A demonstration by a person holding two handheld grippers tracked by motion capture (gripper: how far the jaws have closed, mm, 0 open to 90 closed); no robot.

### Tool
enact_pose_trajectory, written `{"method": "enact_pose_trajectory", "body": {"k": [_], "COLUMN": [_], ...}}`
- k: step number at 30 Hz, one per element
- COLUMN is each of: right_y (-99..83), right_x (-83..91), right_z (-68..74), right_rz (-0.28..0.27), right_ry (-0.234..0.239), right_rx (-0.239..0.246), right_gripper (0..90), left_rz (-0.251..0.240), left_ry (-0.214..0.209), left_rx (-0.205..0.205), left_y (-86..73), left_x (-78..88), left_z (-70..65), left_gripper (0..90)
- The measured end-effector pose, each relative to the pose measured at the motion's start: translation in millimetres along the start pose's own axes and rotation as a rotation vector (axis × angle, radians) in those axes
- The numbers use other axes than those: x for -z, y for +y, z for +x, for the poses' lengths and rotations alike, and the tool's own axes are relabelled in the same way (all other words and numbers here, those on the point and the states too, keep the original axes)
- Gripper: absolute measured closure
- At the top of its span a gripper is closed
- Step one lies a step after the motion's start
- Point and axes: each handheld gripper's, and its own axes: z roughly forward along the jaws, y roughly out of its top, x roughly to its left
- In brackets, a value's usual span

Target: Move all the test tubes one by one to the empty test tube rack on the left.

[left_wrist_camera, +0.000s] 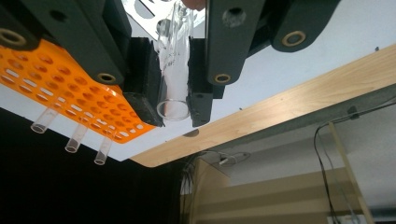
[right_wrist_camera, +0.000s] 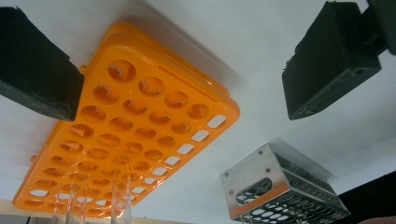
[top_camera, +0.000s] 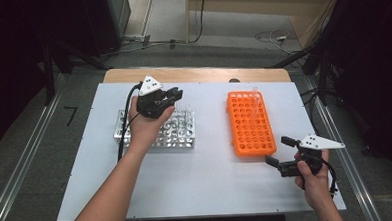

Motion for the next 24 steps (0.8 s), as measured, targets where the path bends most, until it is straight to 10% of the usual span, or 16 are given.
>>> {"method": "enact_pose_trajectory", "body": {"k": [24], "right_y": [-1.3], "right_x": [-0.4], "right_z": [-1.3], "right_rz": [0.006], "right_ry": [0.000], "right_rx": [-0.006], "right_gripper": [0.0], "left_rz": [0.025], "left_ry": [0.013], "left_rx": [0.021], "left_y": [-17.1], "left_x": [-16.1], "left_z": [1.9], "left_gripper": [75.8]}}
